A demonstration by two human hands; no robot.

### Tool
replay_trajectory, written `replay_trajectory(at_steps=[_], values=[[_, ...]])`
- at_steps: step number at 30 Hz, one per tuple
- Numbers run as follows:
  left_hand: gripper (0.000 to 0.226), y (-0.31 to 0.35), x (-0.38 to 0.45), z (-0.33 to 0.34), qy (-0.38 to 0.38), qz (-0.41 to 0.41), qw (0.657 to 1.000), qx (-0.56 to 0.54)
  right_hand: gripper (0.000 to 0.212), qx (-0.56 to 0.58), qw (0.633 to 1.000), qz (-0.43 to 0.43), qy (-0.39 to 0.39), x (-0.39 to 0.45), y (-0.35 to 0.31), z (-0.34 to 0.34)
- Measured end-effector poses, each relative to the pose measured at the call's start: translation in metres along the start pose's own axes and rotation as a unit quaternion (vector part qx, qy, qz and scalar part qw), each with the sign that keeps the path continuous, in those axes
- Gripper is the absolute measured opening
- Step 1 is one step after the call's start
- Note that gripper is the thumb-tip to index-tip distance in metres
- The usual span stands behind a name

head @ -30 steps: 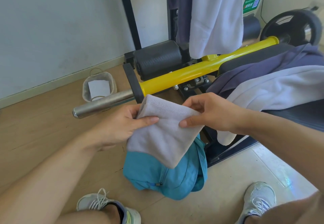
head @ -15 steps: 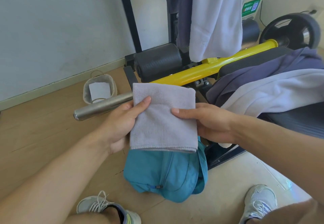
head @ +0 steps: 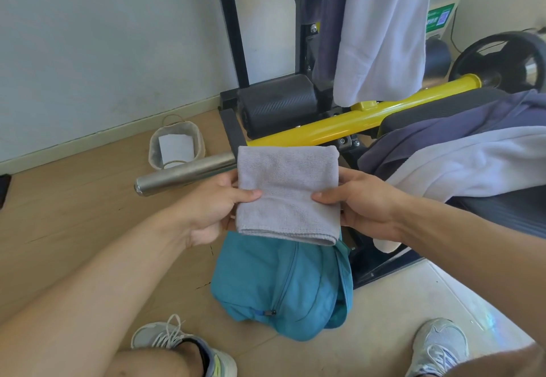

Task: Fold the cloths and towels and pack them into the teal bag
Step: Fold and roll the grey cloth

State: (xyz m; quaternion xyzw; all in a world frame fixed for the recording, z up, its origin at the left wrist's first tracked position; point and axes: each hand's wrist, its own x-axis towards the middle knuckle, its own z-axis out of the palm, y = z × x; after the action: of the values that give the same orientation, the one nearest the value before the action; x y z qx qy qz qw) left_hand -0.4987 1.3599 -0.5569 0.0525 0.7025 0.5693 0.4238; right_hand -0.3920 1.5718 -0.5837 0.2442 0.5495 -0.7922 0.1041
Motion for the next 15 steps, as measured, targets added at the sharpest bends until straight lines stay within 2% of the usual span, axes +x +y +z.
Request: replay_trajectory(at_steps=[4, 9, 12, 15], values=[[0.039, 0.002, 0.002, -0.007, -0.005, 0.0, 0.999, -0.044, 0.049, 0.016, 0.999, -0.03, -0.001, -0.002, -0.003, 0.002], [0.034, 0.009, 0.003, -0.019, -0.021, 0.015, 0.992, -0.124, 0.047, -0.016, 0.998, -0.046, -0.025, -0.007, -0.01, 0.002], [0.046, 0.011, 0.002, -0.021, -0.038, 0.025, 0.99, -0.134, 0.044, -0.031, 0.998, -0.05, -0.029, -0.01, -0.013, 0.002], [0.05, 0.01, -0.002, -0.019, -0.061, 0.039, 0.988, -0.134, 0.061, -0.049, 0.996, -0.065, -0.03, -0.011, -0.013, -0.001]])
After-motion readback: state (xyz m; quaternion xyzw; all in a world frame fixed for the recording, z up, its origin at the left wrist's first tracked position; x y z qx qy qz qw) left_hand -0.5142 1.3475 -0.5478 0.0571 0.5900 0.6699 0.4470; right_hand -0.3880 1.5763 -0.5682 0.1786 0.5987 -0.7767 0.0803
